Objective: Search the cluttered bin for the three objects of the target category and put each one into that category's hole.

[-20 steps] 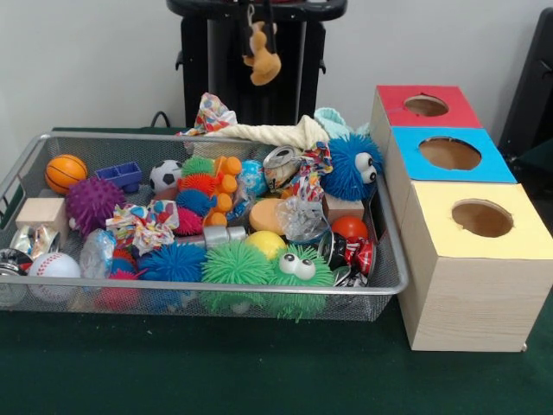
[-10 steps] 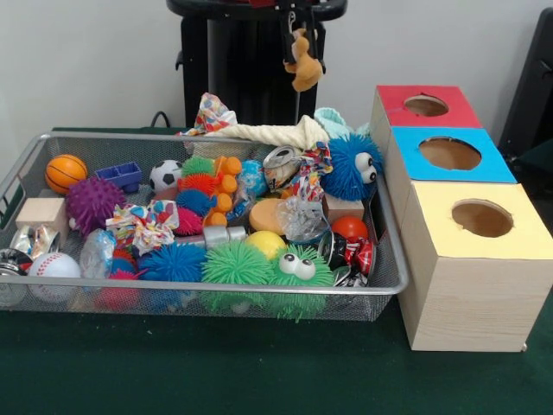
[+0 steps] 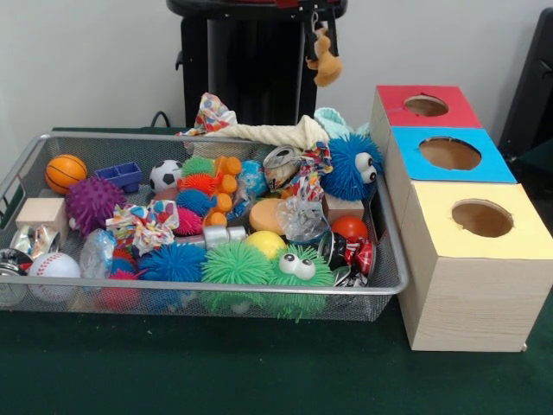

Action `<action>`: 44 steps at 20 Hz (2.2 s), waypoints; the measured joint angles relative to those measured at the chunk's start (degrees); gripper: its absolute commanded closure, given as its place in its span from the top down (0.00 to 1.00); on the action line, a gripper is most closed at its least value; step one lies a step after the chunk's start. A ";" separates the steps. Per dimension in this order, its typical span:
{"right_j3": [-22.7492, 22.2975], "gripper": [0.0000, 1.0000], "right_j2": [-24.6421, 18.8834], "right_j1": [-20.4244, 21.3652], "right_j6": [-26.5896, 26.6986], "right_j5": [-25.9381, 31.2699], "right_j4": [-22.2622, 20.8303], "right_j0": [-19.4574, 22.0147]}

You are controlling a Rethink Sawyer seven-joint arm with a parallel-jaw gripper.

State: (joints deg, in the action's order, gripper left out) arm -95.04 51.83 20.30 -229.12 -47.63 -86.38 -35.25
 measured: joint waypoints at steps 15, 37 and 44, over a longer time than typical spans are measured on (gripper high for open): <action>-6.47 0.00 -6.67 0.43 -0.01 5.56 7.85 -0.68; -7.95 0.00 -11.49 2.58 -4.51 10.24 -1.25 -7.57; -7.95 0.00 -9.35 2.13 -15.94 10.25 -2.83 -14.72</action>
State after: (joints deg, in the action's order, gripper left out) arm -102.99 42.48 22.43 -245.05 -37.38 -89.21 -49.97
